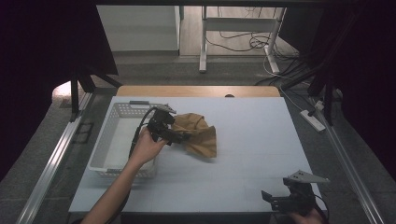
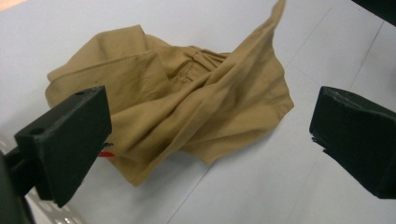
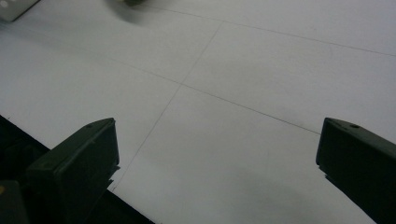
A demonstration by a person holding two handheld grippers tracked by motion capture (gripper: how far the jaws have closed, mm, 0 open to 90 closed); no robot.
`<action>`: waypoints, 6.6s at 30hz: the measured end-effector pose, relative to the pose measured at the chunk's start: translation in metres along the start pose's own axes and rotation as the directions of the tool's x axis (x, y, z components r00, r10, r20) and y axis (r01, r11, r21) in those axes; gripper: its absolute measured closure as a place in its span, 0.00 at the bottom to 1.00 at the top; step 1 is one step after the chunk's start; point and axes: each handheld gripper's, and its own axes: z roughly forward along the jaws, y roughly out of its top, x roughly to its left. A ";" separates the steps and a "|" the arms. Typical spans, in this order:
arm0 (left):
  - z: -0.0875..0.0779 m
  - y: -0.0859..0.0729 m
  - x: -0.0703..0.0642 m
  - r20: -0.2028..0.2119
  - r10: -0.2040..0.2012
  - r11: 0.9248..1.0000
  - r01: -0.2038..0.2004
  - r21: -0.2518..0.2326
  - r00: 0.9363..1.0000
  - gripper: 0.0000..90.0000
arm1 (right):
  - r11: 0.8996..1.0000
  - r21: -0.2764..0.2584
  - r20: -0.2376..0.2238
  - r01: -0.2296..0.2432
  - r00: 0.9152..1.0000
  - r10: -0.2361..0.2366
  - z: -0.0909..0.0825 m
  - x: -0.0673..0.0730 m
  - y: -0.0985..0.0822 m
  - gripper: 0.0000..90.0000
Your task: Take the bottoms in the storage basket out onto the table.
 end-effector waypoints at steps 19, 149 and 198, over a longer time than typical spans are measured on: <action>-0.013 -0.019 0.004 0.002 -0.018 0.999 0.018 -0.027 1.000 0.00 | 1.000 0.002 0.001 0.001 1.000 -0.001 0.000 0.000 0.000 0.00; -0.116 -0.172 -0.021 -0.065 -0.209 0.970 0.198 -0.139 0.976 0.01 | 1.000 -0.001 -0.003 0.001 1.000 -0.001 0.000 0.001 0.000 0.00; -0.137 -0.241 -0.037 -0.250 -0.240 0.968 0.212 -0.135 0.938 0.00 | 1.000 0.001 0.003 0.004 1.000 -0.004 0.000 0.001 0.000 0.00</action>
